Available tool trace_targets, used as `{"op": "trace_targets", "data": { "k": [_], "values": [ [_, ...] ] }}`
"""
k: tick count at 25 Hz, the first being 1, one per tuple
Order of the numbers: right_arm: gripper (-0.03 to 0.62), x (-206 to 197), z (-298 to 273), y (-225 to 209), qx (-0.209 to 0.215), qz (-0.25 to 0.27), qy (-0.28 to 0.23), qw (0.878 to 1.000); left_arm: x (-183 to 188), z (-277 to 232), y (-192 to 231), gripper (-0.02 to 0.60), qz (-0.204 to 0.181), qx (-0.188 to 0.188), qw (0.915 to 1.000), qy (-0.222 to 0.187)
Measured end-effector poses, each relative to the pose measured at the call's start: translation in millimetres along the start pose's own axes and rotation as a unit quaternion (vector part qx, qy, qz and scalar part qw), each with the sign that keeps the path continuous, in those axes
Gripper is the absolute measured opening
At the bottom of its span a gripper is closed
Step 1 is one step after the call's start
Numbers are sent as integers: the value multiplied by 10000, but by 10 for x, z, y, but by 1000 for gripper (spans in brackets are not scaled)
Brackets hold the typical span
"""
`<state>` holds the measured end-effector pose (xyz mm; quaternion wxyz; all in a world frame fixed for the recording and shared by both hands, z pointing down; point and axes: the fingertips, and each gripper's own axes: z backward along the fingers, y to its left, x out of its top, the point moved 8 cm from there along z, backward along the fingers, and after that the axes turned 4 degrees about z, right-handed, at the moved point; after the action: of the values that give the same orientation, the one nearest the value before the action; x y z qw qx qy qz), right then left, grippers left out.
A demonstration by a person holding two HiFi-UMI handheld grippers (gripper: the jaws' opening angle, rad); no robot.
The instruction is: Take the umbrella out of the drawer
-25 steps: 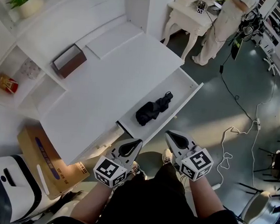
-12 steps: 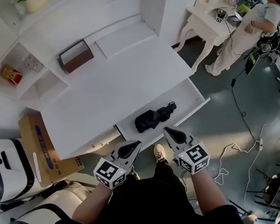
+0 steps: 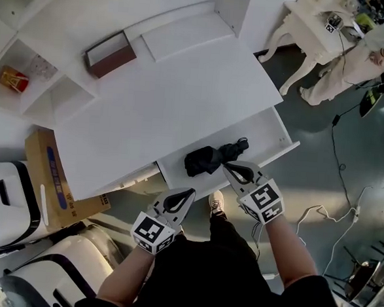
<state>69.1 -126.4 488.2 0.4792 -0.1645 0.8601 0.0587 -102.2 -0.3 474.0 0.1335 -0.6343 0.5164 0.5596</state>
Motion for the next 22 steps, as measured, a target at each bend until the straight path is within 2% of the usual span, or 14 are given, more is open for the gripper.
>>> {"op": "trace_targets", "data": {
  "k": [5, 7, 11, 15, 22],
  "values": [
    [16, -129, -202, -169, 569, 290, 271, 9976, -119, -172, -43, 3, 147, 197, 9997, 1],
    [71, -204, -296, -242, 805, 468, 456, 9946, -160, -233, -66, 3, 199, 309, 9993, 0],
    [105, -389, -478, -372, 1304, 951, 824, 9834, -249, -351, -129, 3, 336, 573, 9978, -28],
    [139, -552, -650, -453, 1818, 1520, 1307, 9627, -337, -424, -224, 3, 490, 848, 9951, -107],
    [178, -847, -1006, -540, 2360, 2659, 2030, 9123, -425, -424, -389, 3, 723, 1187, 9902, -137]
  ]
}}
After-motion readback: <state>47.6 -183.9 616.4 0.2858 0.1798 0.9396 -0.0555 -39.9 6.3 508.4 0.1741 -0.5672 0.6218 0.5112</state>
